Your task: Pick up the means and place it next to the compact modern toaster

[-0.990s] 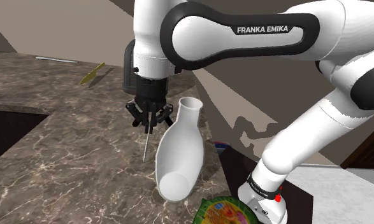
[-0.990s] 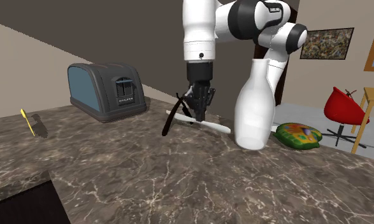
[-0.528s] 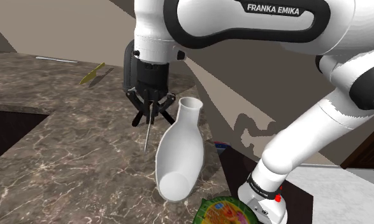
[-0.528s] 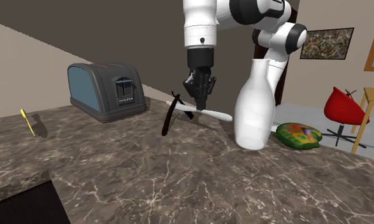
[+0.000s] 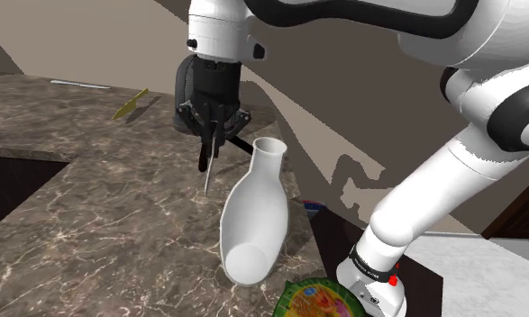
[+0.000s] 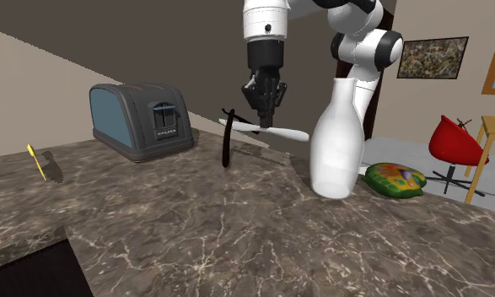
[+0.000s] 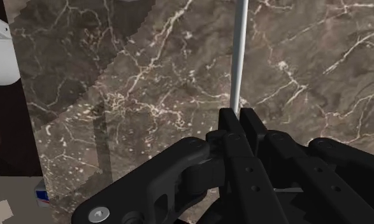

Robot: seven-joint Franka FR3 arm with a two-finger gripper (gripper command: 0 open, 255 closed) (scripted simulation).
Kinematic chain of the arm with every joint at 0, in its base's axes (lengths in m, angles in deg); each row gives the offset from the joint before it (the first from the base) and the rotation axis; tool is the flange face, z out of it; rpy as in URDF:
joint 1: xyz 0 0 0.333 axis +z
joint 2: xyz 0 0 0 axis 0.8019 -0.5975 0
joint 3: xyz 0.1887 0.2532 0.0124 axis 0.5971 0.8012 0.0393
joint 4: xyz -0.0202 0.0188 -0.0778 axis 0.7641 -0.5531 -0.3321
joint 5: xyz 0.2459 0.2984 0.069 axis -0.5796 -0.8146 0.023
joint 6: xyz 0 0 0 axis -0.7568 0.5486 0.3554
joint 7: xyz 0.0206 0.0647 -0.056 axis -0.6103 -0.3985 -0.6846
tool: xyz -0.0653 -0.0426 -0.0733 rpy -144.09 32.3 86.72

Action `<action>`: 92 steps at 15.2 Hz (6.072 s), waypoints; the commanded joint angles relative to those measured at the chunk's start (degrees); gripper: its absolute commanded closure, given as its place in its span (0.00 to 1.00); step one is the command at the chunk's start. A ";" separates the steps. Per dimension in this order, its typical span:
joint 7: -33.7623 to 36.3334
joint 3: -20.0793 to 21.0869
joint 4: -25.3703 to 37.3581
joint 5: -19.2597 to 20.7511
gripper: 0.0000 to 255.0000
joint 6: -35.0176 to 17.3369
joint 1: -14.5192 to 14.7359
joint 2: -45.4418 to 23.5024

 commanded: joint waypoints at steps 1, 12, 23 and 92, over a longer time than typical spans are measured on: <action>0.43 0.14 2.04 0.39 1.00 1.54 -0.13 -0.62; 3.51 1.81 14.56 3.41 1.00 10.17 -0.58 -5.47; 9.33 6.11 31.26 10.15 1.00 20.19 1.34 -14.80; -34.18 -13.55 -11.97 0.37 1.00 -2.98 -18.95 5.95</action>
